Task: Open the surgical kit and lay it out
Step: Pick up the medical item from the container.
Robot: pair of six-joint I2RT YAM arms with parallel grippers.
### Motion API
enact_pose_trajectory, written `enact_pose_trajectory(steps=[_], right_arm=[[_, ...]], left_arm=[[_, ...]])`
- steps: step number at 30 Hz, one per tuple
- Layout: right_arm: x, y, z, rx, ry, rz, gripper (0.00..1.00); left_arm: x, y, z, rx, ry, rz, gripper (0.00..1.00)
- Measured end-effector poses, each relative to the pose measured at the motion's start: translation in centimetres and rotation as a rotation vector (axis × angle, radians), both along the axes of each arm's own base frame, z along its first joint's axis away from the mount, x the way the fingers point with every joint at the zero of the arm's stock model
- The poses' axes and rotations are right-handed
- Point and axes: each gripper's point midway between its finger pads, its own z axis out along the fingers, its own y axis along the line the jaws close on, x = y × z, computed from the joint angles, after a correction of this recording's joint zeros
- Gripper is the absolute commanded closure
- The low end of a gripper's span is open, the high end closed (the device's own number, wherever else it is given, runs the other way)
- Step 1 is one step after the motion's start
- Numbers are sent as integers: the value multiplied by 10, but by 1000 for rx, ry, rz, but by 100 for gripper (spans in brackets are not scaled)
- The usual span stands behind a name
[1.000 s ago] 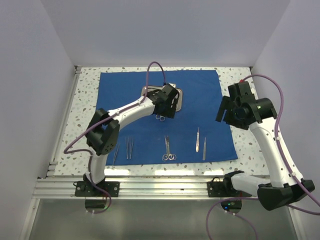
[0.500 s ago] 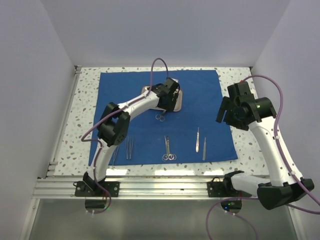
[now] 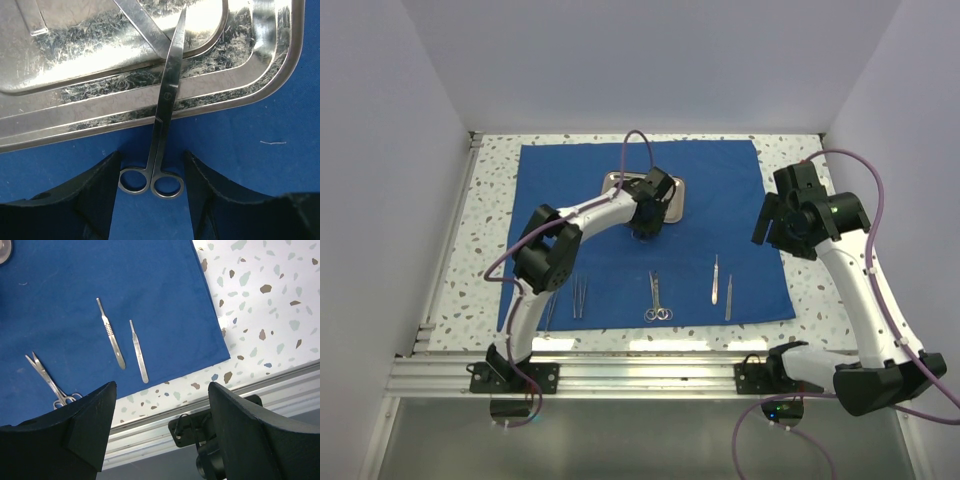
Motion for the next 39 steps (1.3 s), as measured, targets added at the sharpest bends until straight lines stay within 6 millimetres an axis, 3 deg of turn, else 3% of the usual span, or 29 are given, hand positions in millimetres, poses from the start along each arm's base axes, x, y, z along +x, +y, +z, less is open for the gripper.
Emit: enact_pose_trajectory(steps=[8,11,17,20,24,32,39], right_arm=[[0,0,0,0,0,0,22],[0,0,0,1,0,1,22],[0,0,0,1,1,1,22],[0,0,0,2,-1,1,22],[-1,1,1,7,-4,2,22],[-1,5,-2,32,-10,14,22],[-7,9,-4,62,-13,29,22]], left_arm=[[-4,-1,-1,-13,5,11,46],[-3,-3,0,-21,7,10,55],[7,-16,0,-49,4,0,92],[6,-17,-1,-53,11,-4,100],[3,-16,-2,-59,13,-4,100],[-35,-3,8,-32,78,45,100],[-90,-29,58,-99,73,65,100]])
